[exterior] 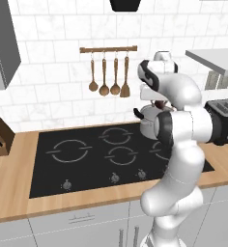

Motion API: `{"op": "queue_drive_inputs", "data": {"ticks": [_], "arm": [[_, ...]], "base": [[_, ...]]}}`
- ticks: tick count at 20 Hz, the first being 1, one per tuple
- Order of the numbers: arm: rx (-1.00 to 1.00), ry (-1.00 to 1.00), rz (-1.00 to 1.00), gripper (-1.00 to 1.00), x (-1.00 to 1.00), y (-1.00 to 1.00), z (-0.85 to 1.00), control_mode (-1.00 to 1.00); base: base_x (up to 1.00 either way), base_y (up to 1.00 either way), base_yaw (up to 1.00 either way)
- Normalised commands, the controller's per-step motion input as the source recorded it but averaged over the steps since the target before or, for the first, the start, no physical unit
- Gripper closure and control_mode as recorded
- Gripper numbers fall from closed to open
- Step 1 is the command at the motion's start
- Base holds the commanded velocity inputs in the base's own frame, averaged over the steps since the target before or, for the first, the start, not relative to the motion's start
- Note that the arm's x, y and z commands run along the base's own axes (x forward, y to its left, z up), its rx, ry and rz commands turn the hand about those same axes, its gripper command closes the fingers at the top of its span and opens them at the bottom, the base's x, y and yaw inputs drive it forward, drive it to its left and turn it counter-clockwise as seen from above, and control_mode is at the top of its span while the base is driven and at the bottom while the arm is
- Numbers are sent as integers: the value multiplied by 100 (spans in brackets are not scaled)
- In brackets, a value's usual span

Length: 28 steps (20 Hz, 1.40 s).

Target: Put the potato and cucumber in the pot. Retrieve the spatula and lightly stir the vegetables in the pot.

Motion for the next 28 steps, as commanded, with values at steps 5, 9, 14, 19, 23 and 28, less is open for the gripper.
{"op": "queue_drive_inputs", "data": {"ticks": [5, 9, 14, 19, 23, 28], "arm": [[-2, -1, -10, 100, 50, -31, -35, -100], [3, 0, -1, 100, 48, -39, -30, -100], [0, 0, -1, 100, 50, -18, -28, -100], [-2, 0, -3, 100, 27, 0, -38, -100], [0, 0, -3, 100, 15, 0, -42, -100], [0, 0, -1, 100, 18, -4, -38, -100]], "base": [[0, 0, 0], [0, 0, 0], [0, 0, 0], [0, 0, 0], [0, 0, 0], [0, 0, 0]]}}
